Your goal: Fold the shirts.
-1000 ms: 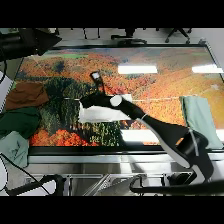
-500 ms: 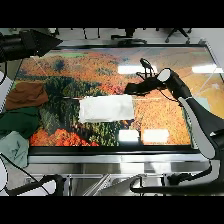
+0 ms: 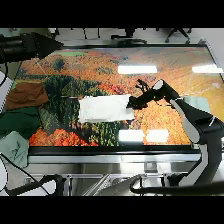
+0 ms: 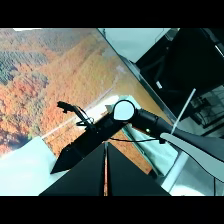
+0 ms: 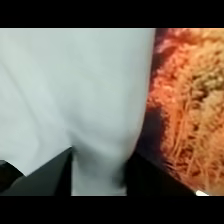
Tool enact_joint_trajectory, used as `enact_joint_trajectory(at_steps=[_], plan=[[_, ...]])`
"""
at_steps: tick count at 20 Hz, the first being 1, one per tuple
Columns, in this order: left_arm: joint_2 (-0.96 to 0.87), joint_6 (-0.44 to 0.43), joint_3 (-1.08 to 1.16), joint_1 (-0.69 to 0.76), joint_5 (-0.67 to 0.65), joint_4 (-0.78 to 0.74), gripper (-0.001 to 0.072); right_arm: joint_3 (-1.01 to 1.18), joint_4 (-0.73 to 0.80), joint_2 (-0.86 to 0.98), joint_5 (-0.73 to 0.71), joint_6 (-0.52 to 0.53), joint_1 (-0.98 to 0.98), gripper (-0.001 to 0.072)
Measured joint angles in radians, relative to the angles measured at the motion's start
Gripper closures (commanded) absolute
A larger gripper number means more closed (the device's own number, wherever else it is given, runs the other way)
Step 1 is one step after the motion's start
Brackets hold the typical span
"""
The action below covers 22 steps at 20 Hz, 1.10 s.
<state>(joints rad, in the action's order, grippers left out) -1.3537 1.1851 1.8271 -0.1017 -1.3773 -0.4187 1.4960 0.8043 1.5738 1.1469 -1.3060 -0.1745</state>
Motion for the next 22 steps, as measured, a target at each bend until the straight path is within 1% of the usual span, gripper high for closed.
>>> enact_joint_trajectory(at_steps=[1, 4, 6, 8, 10, 16, 19, 22], plan=[[0.0, 0.0, 0.0, 0.0, -0.005, 0.0, 0.0696, 0.0, -0.055, 0.007, 0.002, 0.043, 0.001, 0.0693], [0.0, 0.002, 0.0, 0.0, -0.015, 0.0, 0.0696, 0.018, -0.255, 0.009, 0.024, 0.158, 0.018, 0.0693], [0.0, 0.002, 0.0, 0.0, -0.019, 0.0, 0.0696, 0.041, -0.334, -0.018, 0.033, 0.197, 0.057, 0.0693], [0.0, 0.002, 0.0, 0.0, -0.026, 0.0, 0.0696, 0.061, -0.382, -0.072, 0.051, 0.205, 0.12, 0.0693], [0.0, 0.002, 0.0, 0.0, -0.03, -0.003, 0.0696, 0.072, -0.401, -0.147, 0.056, 0.199, 0.209, 0.0694], [0.0, 0.002, 0.0, 0.0, -0.034, -0.007, 0.0696, 0.082, -0.381, -0.373, 0.07, 0.106, 0.533, 0.0693], [0.0, 0.002, 0.0, 0.0, -0.037, -0.007, 0.0696, 0.083, -0.375, -0.441, 0.069, 0.073, 0.706, 0.0693], [0.0, 0.002, 0.0, 0.0, -0.037, -0.007, 0.0696, 0.083, -0.376, -0.471, 0.076, 0.041, 0.863, 0.0694]])
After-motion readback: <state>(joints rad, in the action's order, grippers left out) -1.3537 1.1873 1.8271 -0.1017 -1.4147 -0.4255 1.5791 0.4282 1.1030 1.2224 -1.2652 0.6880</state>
